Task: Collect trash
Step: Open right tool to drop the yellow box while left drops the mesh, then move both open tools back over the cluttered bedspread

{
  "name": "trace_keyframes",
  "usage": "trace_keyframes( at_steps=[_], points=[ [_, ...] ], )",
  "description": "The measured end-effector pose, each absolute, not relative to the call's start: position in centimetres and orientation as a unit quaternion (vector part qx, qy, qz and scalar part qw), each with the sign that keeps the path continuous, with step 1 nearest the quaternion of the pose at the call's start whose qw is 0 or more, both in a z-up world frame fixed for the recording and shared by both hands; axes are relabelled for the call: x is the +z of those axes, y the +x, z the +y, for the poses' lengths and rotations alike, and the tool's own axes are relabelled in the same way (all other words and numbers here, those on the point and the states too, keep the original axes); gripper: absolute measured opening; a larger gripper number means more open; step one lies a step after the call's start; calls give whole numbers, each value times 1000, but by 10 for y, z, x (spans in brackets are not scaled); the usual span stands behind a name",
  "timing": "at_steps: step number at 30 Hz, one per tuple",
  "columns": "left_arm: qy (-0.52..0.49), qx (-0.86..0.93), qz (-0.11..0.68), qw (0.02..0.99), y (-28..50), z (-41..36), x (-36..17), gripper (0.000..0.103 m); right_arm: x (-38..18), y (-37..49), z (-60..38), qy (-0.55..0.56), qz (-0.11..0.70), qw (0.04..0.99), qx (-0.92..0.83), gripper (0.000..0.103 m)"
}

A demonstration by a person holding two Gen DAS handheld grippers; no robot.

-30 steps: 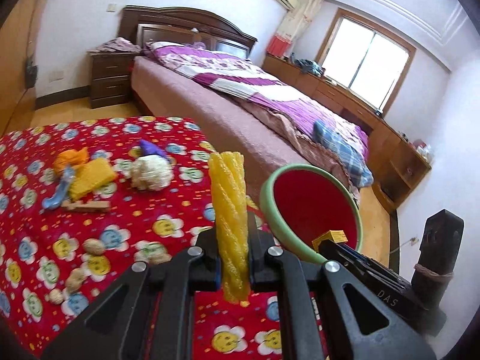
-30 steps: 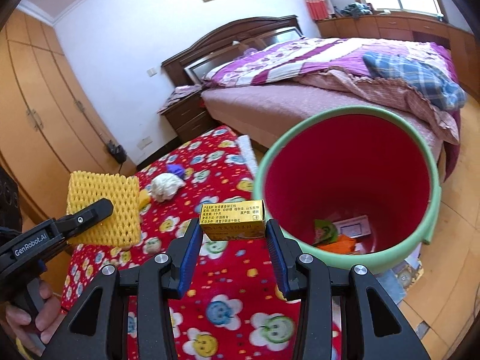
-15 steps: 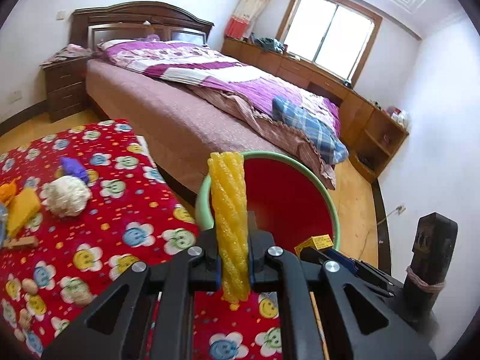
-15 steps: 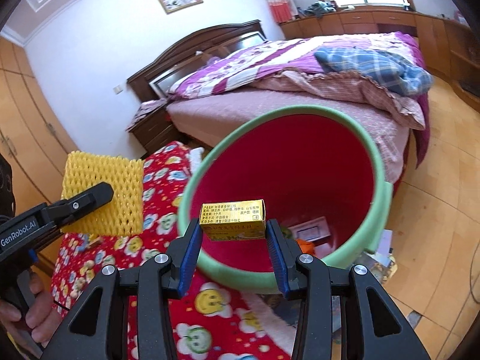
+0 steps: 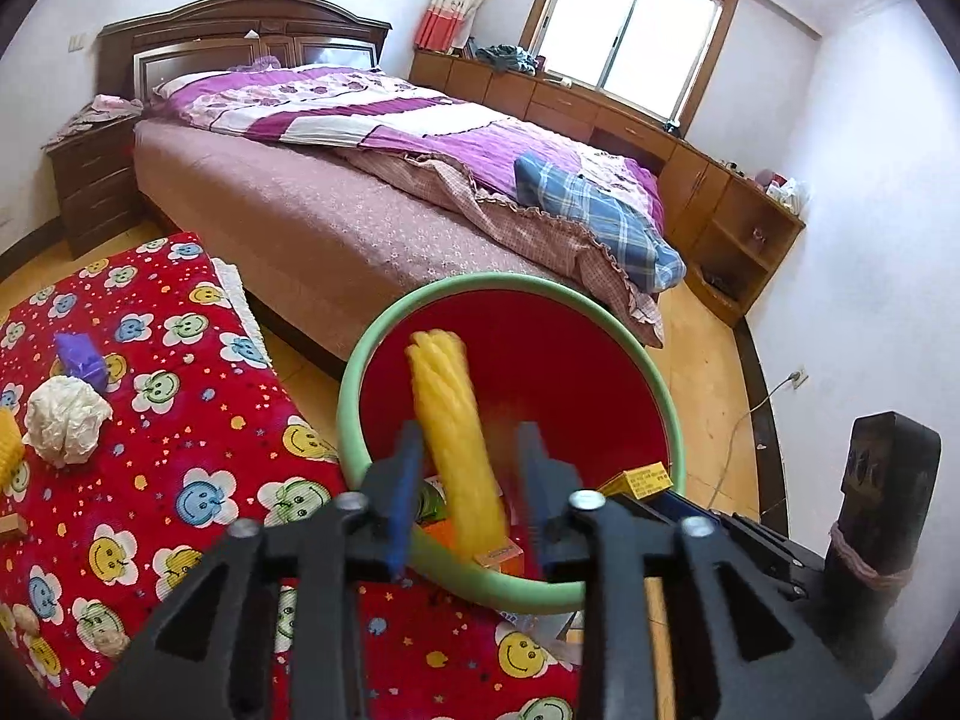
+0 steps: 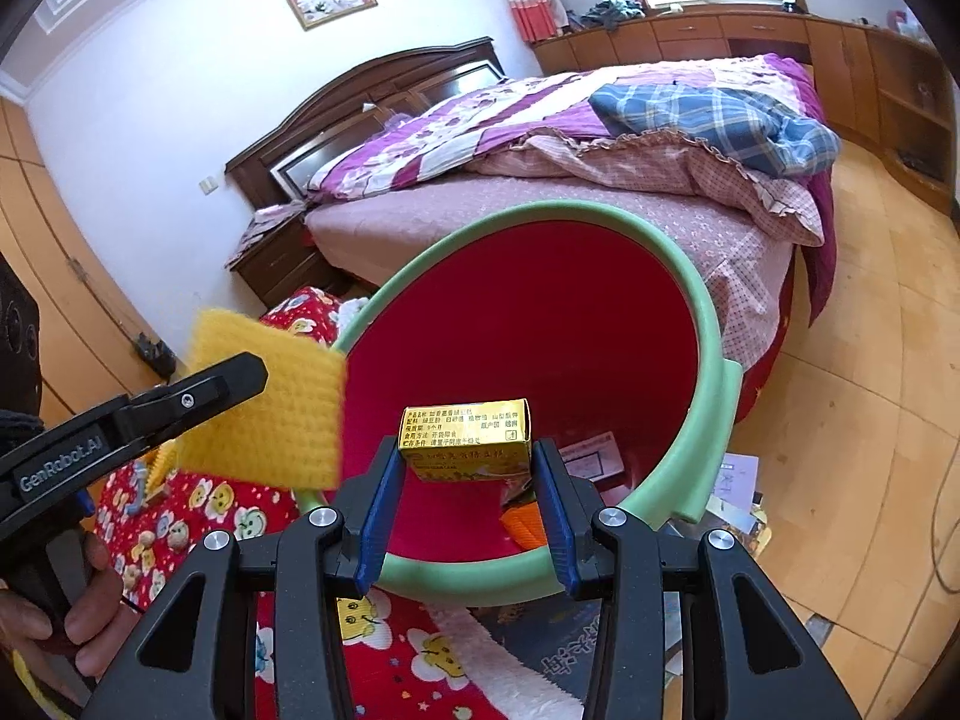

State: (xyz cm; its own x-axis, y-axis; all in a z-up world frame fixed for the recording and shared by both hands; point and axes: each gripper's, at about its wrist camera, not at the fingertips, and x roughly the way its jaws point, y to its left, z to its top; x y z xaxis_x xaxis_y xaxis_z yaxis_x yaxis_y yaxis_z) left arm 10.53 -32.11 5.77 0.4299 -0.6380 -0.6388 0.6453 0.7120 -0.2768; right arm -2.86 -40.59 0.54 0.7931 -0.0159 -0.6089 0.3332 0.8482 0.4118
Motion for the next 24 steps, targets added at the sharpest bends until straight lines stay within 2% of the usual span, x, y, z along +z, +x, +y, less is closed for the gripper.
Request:
trace_keyframes(
  at_steps=[12,15,17,24],
  points=[
    [-7,-351,384,854,108,-302,55,34,3,-22,-408,264,308,909,-96,47],
    [-12,-341,384,858,108,-292,54,34,3,-22,-407,267,306,909,-92,53],
    [-17,-334,385,860,108,-285,54,34,4,-22,-407,268,303,910,-91,60],
    [-28,-312,381,870,106,-261,58,34,10,-23,-400,263,297,913,-92,67]
  ],
)
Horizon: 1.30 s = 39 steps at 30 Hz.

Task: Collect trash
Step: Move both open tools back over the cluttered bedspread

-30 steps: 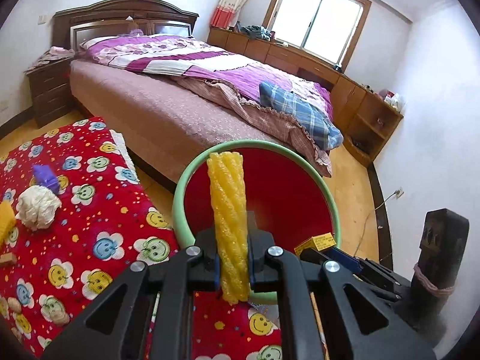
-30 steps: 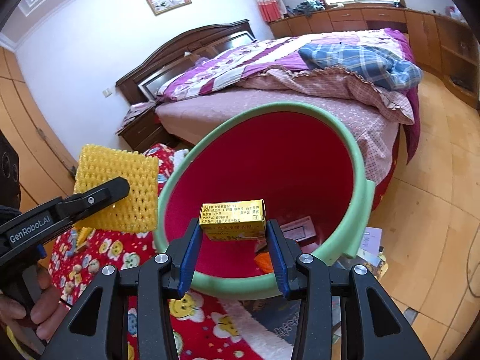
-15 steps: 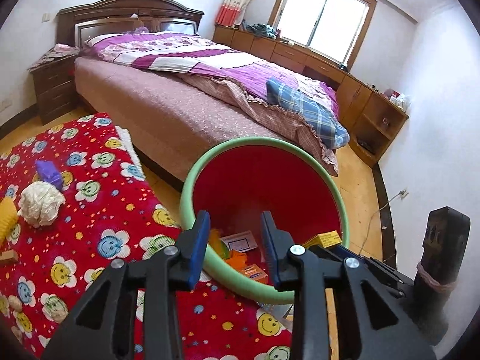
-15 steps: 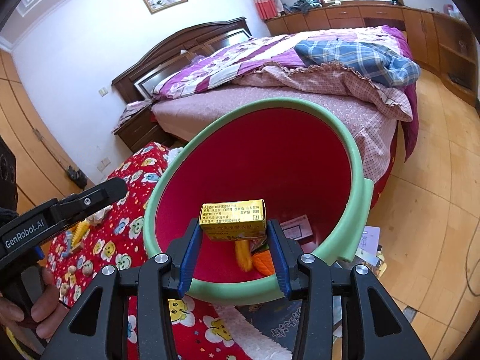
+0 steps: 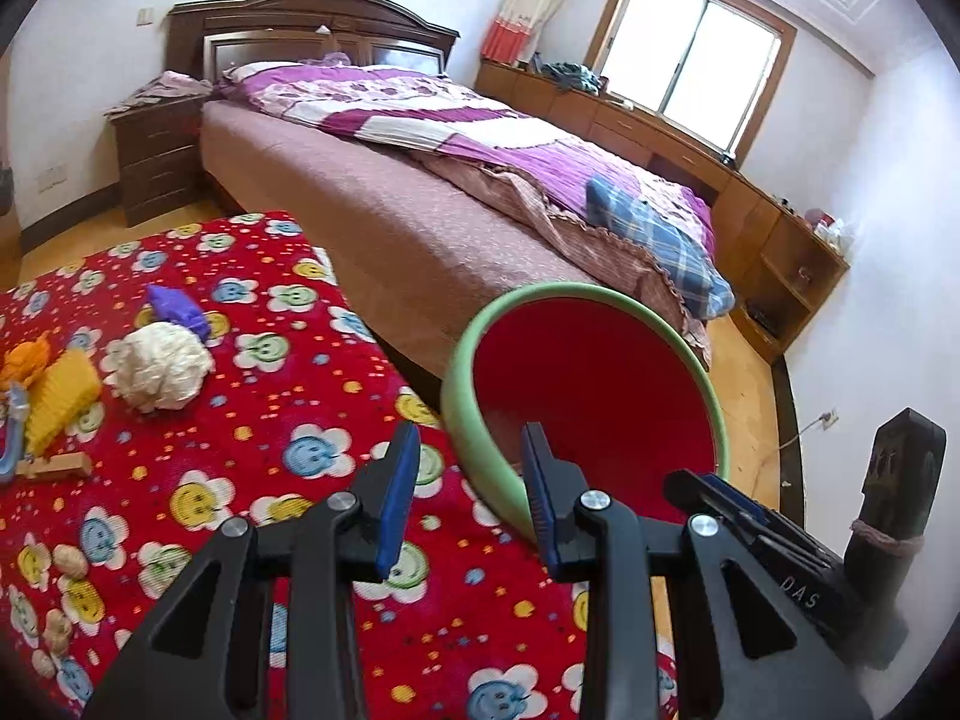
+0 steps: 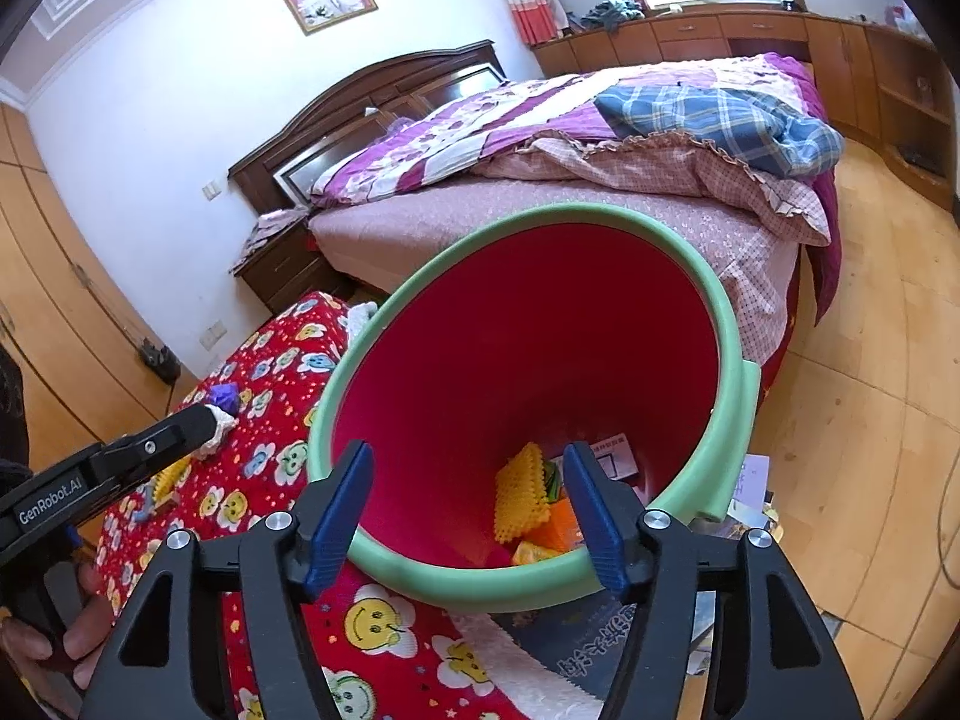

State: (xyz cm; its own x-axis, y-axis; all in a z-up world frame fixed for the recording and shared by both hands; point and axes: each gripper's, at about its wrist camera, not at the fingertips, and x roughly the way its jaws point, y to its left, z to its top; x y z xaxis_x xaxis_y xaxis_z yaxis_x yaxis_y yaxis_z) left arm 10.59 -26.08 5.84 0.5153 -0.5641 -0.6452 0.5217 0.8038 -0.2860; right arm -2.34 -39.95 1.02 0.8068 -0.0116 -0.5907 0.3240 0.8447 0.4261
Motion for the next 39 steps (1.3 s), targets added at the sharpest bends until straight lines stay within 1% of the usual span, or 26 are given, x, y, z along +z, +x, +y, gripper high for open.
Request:
trace_keyframes(
  at_steps=[13,22,24,25,26,39],
  points=[
    [-47,-275,365,888,100,-209,69,34,28,-24,-368,247,288,922,-72,67],
    [-59,-229,355,904,104,-158,75,34,37,-12,-335,227,294,927,-48,67],
    [-60,-218,353,908,105,-145,76,34,38,-10,-328,222,295,928,-44,69],
    [-61,-211,353,910,106,-139,76,34,39,-8,-324,220,296,928,-42,74],
    [-62,-203,352,912,107,-132,77,34,39,-7,-322,220,296,929,-40,76],
    [-56,-104,360,925,133,-45,68,34,45,26,-279,194,311,930,-6,76]
  ],
)
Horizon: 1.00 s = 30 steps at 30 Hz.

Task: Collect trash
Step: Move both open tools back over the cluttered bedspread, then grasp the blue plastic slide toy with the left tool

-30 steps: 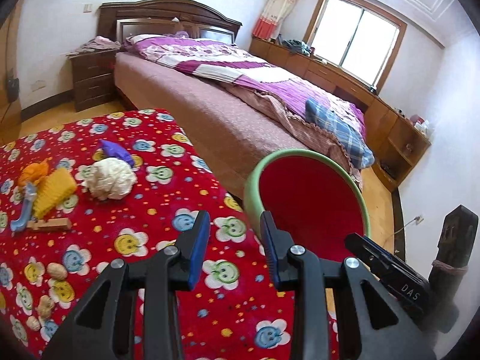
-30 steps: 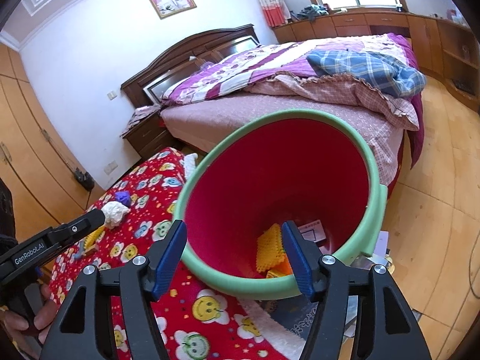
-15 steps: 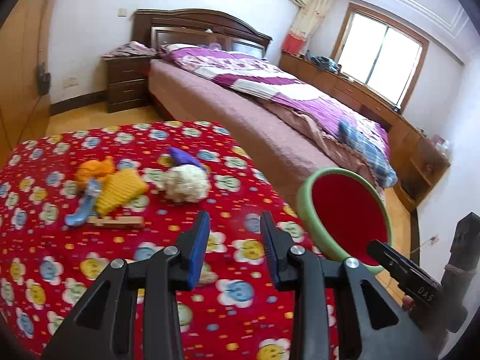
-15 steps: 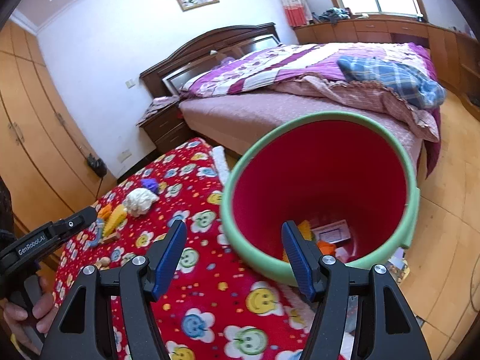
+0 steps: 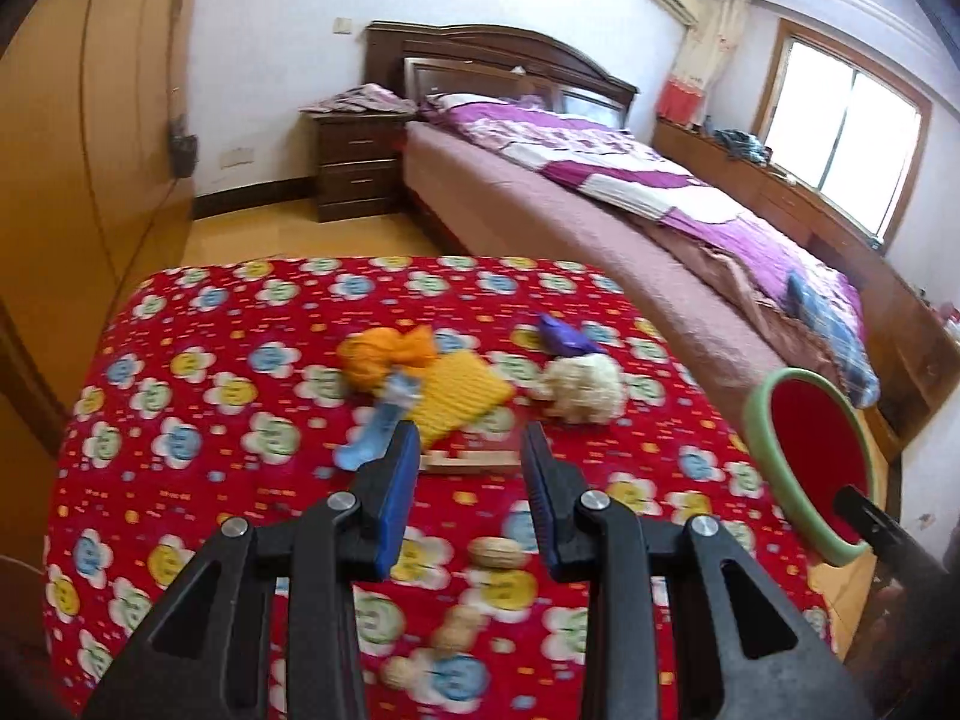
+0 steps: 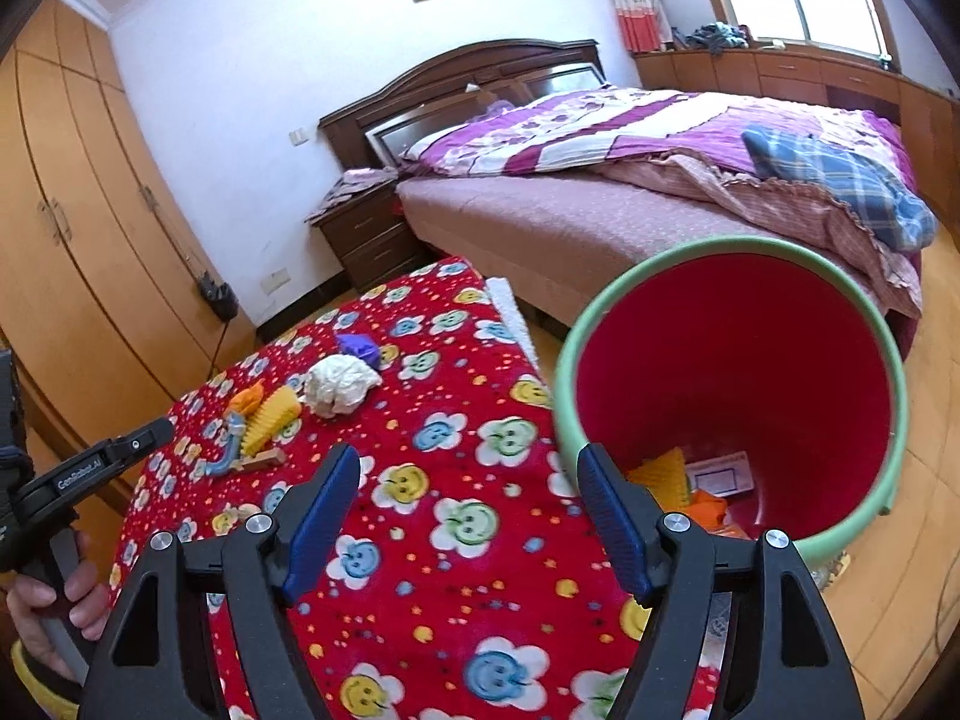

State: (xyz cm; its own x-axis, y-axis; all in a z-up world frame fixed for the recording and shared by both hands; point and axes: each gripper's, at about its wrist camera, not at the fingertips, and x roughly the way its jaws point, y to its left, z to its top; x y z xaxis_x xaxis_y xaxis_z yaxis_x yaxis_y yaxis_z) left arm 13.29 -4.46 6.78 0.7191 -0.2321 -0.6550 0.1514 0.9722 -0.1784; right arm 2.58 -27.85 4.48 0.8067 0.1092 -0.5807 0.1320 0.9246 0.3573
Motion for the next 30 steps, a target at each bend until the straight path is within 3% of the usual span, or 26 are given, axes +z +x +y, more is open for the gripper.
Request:
trace_keyframes(
  at_steps=[10,30],
  points=[
    [-81,-73,392,914,166,-4,45,36,38,53,-260,188,328,926,15,76],
    [-51,-78,455,886,220,-26,-7,38,21,89,-250,176,362,915,25,76]
  ],
)
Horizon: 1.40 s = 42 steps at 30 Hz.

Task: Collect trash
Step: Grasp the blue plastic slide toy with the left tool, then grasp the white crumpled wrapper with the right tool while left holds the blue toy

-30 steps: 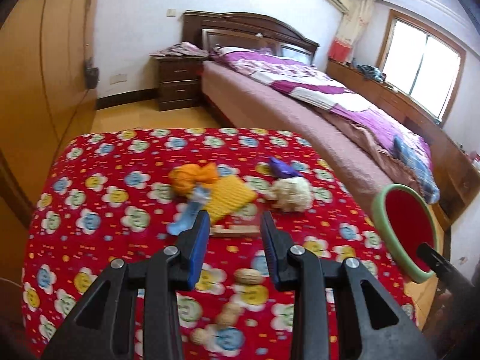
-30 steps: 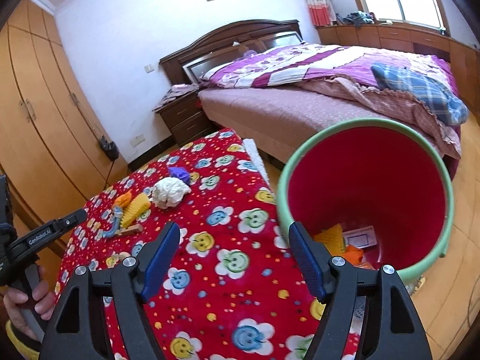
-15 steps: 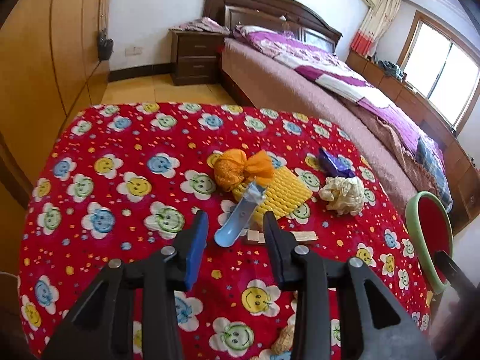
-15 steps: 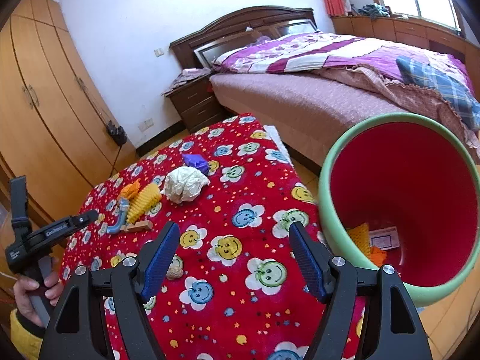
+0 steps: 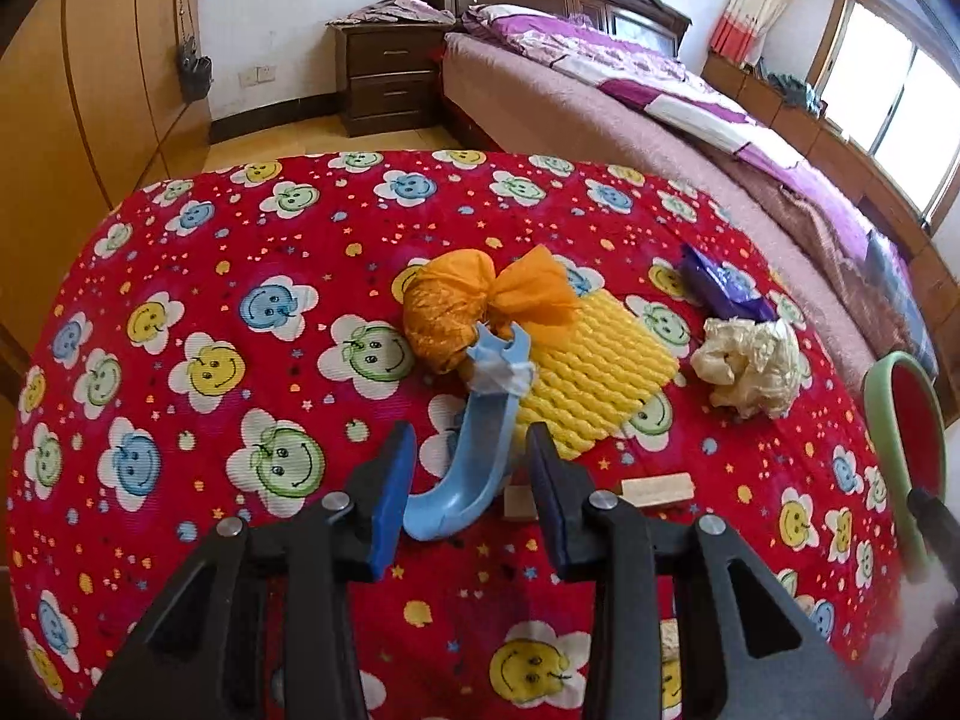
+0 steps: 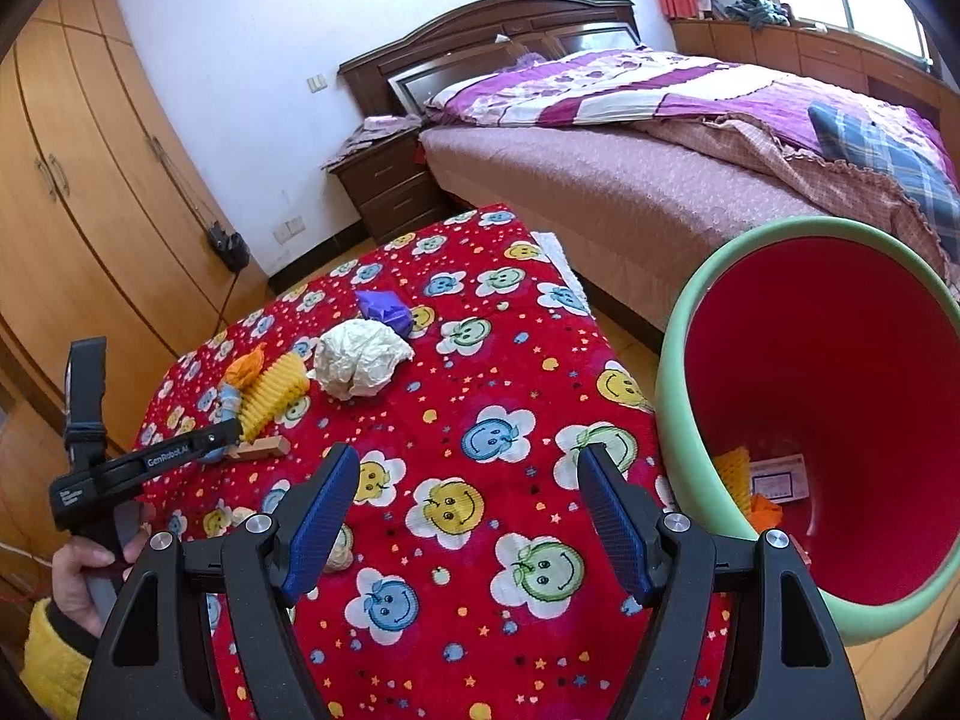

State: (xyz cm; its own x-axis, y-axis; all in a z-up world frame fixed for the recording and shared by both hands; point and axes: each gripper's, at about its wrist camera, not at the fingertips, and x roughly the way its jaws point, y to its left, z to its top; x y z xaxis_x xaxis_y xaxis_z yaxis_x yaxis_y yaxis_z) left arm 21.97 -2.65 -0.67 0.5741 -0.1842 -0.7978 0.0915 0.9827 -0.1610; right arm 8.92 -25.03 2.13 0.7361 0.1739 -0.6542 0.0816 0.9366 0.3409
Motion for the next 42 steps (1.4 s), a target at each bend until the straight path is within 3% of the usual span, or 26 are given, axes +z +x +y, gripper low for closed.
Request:
trace_keyframes(
  at_steps=[2,4,22,42],
  points=[
    [-52,-78,451,888,219,-26,-7,35,20,94,-248,175,366,913,27,76],
    [-50,-80,452,887,218,-25,-9,17,20,96,-245,174,369,913,31,76],
    [-107,-43,414,903,209,21,24,17,34,145,-201,124,375,916,70,76],
    [-136,-29,401,905,217,34,1,17,-15,219,-175,87,419,902,49,74]
  ],
)
